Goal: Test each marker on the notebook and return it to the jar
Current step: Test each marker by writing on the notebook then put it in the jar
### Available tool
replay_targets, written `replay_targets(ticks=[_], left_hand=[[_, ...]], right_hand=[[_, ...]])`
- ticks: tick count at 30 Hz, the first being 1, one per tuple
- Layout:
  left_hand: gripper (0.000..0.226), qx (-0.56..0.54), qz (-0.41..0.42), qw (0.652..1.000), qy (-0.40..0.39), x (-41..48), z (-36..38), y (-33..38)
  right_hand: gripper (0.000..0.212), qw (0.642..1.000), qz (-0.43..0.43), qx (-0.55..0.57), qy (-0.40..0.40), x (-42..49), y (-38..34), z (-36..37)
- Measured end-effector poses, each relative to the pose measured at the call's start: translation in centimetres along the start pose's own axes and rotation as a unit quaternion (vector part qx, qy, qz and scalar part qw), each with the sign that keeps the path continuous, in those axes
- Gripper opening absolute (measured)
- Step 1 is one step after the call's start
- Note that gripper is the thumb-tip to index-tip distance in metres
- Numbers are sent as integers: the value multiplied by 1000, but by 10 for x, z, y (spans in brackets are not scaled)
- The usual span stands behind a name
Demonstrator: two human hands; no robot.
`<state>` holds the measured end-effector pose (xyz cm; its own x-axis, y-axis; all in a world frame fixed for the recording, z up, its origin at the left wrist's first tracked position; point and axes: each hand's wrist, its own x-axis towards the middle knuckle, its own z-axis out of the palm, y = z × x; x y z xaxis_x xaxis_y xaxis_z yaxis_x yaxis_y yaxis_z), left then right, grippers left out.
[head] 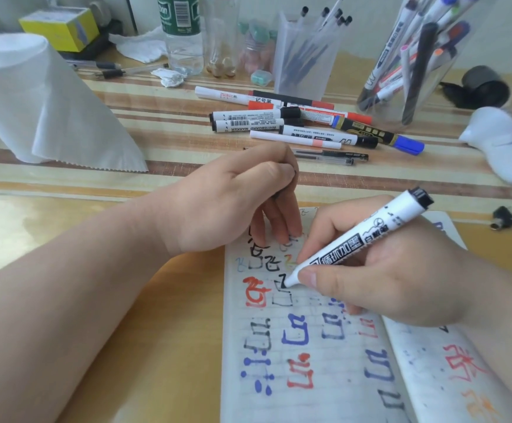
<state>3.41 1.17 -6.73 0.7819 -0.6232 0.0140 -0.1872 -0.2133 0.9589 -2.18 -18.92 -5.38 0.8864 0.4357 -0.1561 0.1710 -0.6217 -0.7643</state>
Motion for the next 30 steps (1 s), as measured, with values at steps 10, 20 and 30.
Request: replay_targets(ticks=[10, 20, 30], left_hand=[[28, 46, -6, 999, 27, 4, 2, -6], [20, 96, 11, 995, 27, 6, 1, -10], [16, 122, 41, 992, 20, 6, -2, -13]], right_hand=[[14, 997, -40, 63, -2, 1, 2, -5], [11, 994, -39, 102, 24, 0, 5, -4], [22, 1000, -16, -1, 19, 3, 5, -1]])
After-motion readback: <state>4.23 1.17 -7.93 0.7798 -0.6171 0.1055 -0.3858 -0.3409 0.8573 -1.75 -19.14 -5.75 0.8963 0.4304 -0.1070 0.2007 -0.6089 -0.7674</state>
